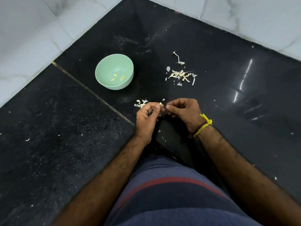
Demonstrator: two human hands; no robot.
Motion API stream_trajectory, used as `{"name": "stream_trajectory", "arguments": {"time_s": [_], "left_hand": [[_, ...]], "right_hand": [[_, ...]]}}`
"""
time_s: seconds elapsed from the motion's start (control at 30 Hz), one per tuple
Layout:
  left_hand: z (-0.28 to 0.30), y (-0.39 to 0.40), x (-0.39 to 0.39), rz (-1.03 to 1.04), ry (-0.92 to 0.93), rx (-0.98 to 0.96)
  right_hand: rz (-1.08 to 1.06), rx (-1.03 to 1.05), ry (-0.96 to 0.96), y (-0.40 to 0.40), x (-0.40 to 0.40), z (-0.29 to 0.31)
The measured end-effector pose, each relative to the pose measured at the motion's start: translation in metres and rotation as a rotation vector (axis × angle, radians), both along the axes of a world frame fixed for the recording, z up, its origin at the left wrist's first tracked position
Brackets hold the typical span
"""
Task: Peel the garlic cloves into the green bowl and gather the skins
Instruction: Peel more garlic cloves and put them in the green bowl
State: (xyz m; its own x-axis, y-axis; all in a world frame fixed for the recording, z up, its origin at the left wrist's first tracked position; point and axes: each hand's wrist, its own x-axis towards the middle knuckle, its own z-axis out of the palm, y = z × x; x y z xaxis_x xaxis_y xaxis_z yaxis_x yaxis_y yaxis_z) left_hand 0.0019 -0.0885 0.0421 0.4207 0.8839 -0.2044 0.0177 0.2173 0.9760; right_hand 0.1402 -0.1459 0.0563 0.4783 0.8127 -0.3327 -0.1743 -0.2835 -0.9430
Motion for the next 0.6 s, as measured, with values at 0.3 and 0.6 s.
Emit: {"name": "stream_trajectory", "arguments": {"time_s": [0.3,0.6], "left_hand": [[0.014,-0.002,0.000,-0.138,0.049,0.128],[0.010,0.002,-0.004,-0.183,0.296,0.413]], "right_hand": [[0.078,0.134,-0.026,0.000,-0.001,0.013],[0.114,0.195,-0.108,-0.007,0.001,0.012]]}}
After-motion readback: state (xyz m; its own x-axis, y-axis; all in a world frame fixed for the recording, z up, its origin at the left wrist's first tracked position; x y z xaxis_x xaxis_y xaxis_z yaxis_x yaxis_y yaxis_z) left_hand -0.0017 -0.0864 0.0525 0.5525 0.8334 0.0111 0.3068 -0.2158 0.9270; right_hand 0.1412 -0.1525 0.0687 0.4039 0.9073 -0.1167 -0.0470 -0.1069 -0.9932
